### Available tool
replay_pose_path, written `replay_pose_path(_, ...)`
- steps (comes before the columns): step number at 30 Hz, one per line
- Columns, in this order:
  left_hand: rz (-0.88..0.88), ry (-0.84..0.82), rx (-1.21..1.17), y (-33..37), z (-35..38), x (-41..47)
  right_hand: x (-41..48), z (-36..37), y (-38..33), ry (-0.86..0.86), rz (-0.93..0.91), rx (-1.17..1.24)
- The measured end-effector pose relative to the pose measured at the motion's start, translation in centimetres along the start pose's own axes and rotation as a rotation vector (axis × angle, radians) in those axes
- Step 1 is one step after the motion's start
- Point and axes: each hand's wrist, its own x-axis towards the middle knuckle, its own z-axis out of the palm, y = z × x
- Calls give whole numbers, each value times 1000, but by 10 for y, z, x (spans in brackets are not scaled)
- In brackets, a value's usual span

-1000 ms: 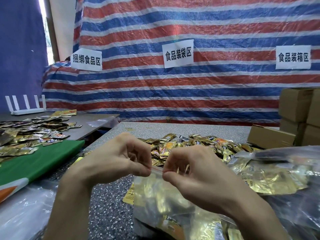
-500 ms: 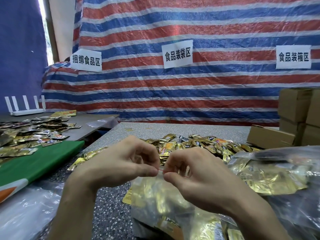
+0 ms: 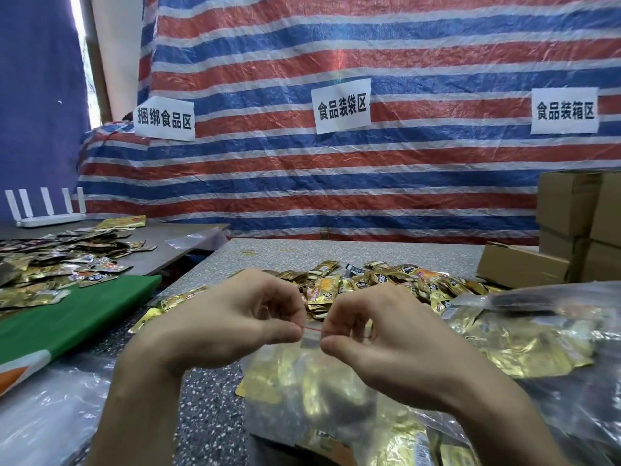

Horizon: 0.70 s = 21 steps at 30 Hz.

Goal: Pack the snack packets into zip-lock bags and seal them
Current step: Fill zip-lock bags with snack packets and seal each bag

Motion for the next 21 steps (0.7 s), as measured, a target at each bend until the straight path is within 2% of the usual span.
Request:
replay_pose_path(6, 14, -51, -46, 9, 2, -3, 2, 0, 3, 33, -1, -6)
replay_pose_path(13, 46, -13, 38, 9, 3, 2, 1, -2, 4, -10, -27, 48)
replay_pose_path(21, -1, -26, 1, 5, 4, 2, 2, -4, 10, -23, -22, 13)
